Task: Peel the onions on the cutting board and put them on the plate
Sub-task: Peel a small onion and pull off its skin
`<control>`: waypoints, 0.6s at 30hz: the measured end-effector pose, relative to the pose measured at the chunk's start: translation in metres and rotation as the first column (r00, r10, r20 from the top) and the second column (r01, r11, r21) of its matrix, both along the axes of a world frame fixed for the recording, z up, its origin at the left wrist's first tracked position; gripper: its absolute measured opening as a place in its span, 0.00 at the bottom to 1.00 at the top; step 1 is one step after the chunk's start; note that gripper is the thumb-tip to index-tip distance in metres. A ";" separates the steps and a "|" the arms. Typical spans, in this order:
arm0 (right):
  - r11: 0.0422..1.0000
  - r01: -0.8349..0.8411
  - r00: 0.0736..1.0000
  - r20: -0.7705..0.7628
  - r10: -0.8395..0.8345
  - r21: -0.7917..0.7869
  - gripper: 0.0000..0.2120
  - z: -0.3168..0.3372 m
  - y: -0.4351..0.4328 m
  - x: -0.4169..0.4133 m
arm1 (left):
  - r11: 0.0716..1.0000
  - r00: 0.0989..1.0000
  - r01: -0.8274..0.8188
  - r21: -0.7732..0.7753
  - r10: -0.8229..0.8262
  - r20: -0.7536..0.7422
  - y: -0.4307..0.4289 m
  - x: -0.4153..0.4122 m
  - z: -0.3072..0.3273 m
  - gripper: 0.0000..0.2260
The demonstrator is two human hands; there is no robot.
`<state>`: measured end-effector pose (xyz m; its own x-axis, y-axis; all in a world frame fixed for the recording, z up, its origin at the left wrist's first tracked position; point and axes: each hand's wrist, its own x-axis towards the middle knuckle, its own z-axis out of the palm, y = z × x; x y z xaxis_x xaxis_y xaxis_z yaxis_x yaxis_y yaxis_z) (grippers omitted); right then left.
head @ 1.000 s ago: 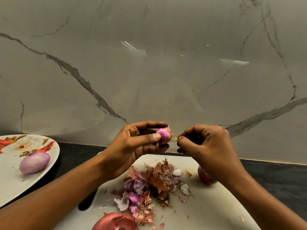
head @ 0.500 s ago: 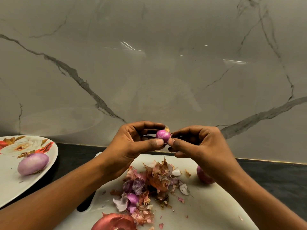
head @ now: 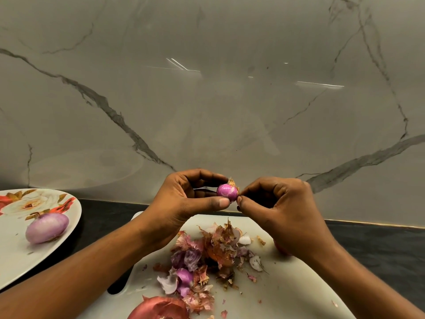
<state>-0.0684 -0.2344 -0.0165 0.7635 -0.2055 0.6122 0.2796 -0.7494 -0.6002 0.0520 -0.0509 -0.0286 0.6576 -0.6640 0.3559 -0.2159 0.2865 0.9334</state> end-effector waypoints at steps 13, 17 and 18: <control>0.999 0.023 1.000 -0.017 -0.023 0.029 0.04 -0.003 -0.007 0.004 | 0.987 0.983 0.128 -0.099 -0.140 -0.115 0.001 0.005 0.000 0.20; 0.999 -0.041 0.997 0.070 0.040 0.009 0.14 0.000 -0.003 0.001 | 0.985 0.978 0.148 -0.094 -0.159 -0.131 0.000 0.004 0.000 0.18; 0.998 -0.068 0.994 0.089 0.068 -0.004 0.16 0.000 -0.002 0.001 | 0.984 0.978 0.153 -0.094 -0.165 -0.131 0.000 0.004 0.000 0.17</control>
